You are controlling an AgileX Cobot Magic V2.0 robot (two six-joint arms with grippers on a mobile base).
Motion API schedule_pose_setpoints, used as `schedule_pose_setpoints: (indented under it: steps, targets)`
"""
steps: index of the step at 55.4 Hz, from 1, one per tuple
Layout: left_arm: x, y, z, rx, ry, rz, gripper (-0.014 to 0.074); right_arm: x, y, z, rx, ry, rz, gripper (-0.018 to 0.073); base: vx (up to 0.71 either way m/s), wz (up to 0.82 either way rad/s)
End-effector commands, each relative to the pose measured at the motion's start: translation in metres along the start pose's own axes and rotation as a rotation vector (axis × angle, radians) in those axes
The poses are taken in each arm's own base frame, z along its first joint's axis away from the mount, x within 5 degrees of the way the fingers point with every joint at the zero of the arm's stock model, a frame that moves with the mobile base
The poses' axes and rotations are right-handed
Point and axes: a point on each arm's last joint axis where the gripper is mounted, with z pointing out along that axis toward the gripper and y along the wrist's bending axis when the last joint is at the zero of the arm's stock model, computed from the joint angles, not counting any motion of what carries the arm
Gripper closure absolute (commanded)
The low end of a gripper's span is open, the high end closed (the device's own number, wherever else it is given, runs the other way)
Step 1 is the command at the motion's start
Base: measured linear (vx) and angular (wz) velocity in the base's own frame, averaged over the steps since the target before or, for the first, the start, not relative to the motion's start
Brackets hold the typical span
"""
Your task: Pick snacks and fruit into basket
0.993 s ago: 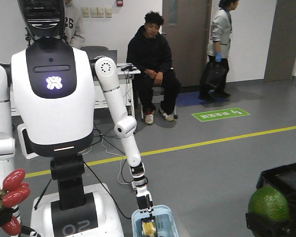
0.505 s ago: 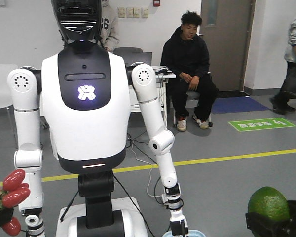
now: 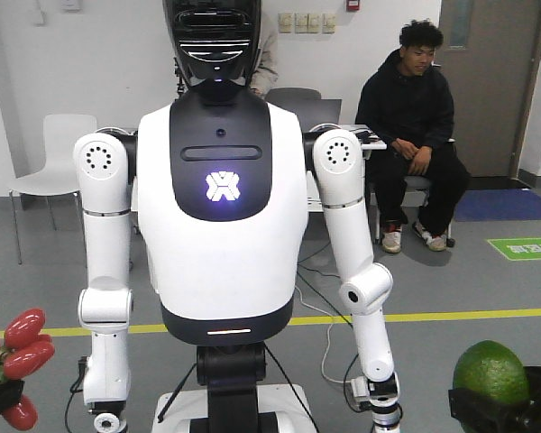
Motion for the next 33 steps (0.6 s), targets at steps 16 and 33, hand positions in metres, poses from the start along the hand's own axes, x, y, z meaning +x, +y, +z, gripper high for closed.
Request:
schedule_pose_setpoints:
  steps: [16,33]
  targets:
    - [-0.0114,0.0026,-0.0041,-0.034,-0.06,-0.018,0.0602,-0.0191,0.0001,-0.0083,0.003,-0.137,-0.005,0.0568,0.13,0.2]
    - [-0.0114,0.0026,-0.0041,-0.034,-0.06,-0.018,0.0602,-0.0191,0.0001,-0.0083,0.003,-0.136,-0.005,0.0568,0.08,0.13]
